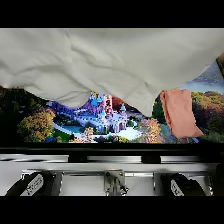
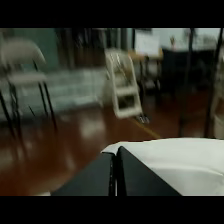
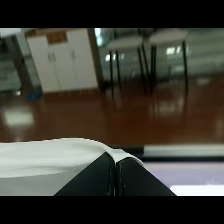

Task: Fold the shirts.

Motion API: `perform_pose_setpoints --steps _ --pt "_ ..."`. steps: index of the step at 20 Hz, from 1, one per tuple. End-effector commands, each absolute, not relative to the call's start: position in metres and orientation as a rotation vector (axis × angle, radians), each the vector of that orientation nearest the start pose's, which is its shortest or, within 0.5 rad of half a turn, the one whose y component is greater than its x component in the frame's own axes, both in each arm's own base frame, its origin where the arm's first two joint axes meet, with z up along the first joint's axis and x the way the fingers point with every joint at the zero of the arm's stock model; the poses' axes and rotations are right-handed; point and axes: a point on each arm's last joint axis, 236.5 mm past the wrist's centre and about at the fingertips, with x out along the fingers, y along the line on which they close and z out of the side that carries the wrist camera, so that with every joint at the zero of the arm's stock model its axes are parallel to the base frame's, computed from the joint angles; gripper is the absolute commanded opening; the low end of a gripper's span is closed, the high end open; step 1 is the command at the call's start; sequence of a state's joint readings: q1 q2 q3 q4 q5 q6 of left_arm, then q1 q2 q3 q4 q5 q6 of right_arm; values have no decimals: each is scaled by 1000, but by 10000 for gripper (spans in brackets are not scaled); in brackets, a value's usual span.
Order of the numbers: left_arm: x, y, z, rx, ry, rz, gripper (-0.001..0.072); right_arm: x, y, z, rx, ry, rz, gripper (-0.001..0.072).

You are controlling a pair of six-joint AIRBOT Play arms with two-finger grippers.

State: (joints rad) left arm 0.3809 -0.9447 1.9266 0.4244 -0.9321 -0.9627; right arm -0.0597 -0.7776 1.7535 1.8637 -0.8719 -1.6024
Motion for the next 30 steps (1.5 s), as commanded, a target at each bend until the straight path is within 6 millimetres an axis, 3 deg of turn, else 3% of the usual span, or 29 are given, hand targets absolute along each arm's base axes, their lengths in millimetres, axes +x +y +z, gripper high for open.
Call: perform_pose_setpoints --steps 1,3,5,8,11,14,16,19,22,25,27,30 --pt "186 -59 664 -44 -639 -296 27 206 29 588 61 -322 130 47" --pt "172 -59 654 -25 -588 -241 27 188 32 583 49 -296 135 47" --pt "163 -63 635 19 -505 -206 28 177 35 565 38 -223 143 47" --pt "146 -83 610 74 -409 -235 28 164 39 540 24 -126 152 47" --pt "124 -93 598 73 -370 -237 28 149 41 534 23 -108 155 47" --pt "125 -76 572 87 -265 -141 28 146 39 520 33 -53 146 47" --pt "140 -58 537 79 -110 -82 28 157 33 492 39 75 120 47" --pt "174 -45 474 33 120 -89 28 187 30 423 55 398 114 47" --pt "222 -26 396 -65 345 -101 28 234 28 349 75 726 117 47" --pt "278 -27 323 -161 500 -213 28 302 50 287 152 904 220 47" --pt "319 -22 291 -261 545 -250 28 353 78 249 253 970 332 47" --pt "387 -2 253 -385 582 -254 28 431 85 189 357 1017 342 47"
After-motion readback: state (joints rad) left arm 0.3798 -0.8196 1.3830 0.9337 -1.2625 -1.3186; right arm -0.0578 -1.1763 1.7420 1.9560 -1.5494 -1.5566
